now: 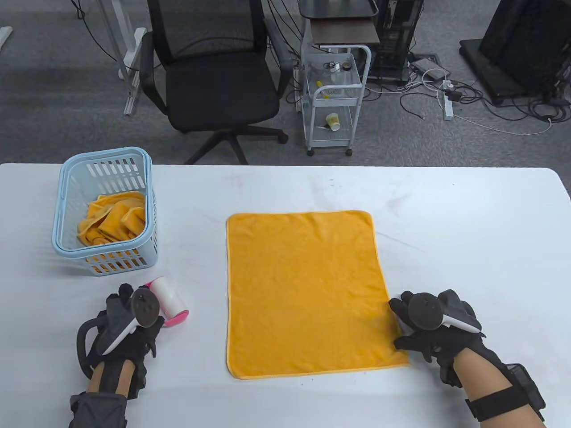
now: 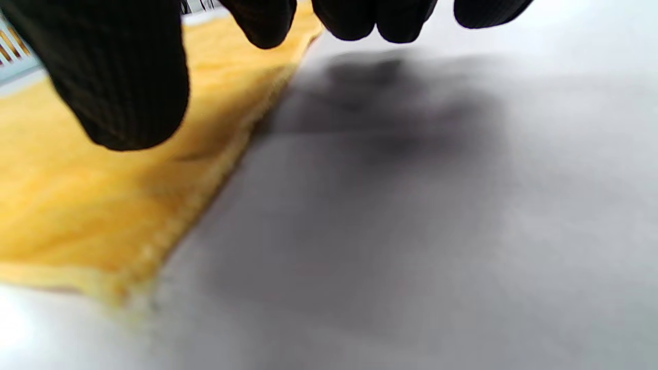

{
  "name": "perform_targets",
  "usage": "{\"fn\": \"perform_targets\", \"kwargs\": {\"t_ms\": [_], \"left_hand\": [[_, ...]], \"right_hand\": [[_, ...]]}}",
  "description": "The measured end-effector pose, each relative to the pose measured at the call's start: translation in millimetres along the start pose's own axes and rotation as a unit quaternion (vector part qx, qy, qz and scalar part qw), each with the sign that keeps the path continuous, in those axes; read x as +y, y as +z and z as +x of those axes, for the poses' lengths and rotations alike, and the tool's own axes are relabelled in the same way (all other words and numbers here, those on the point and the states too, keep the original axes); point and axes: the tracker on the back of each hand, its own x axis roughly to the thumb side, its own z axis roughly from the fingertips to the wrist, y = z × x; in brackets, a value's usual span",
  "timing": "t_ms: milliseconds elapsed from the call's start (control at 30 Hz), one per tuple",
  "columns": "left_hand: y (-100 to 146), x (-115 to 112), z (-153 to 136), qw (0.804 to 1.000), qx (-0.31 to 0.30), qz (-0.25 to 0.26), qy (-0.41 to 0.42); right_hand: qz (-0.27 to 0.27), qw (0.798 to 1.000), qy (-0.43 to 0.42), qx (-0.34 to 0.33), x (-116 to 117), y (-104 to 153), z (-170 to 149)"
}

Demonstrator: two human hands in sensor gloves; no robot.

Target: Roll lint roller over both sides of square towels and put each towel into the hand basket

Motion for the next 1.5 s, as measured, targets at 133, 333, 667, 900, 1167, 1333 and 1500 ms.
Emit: {"fn": "perform_targets", "kwargs": {"t_ms": [133, 333, 667, 900, 1167, 1333, 1500], "left_hand": [[17, 6, 51, 0.991, -0.132, -0.004, -0.007], [19, -35, 113, 0.957, -0.255, -0.131, -0.04], [25, -61, 142, 0.939, -0.274, -0.107, -0.179], [21, -58, 138, 0.943, -0.276, -0.11, -0.149], [47, 33, 112, 0.96, -0.274, -0.026, -0.061], [94, 129, 92, 0.957, -0.269, 0.102, -0.035], [137, 212, 76, 0.939, -0.256, 0.229, 0.024]], "right_hand": [[0.013, 0.999, -0.01, -0.041, -11, 8, 6], [0.094, 0.993, 0.047, -0.044, -4, 7, 17], [0.076, 0.978, 0.193, -0.035, 13, 2, 48], [0.076, 0.989, 0.123, -0.039, 9, 1, 36], [0.007, 0.992, -0.085, -0.092, -68, 33, 17], [-0.093, 0.978, -0.115, -0.147, -156, 88, 33], [-0.182, 0.953, -0.141, -0.197, -239, 142, 49]]}}
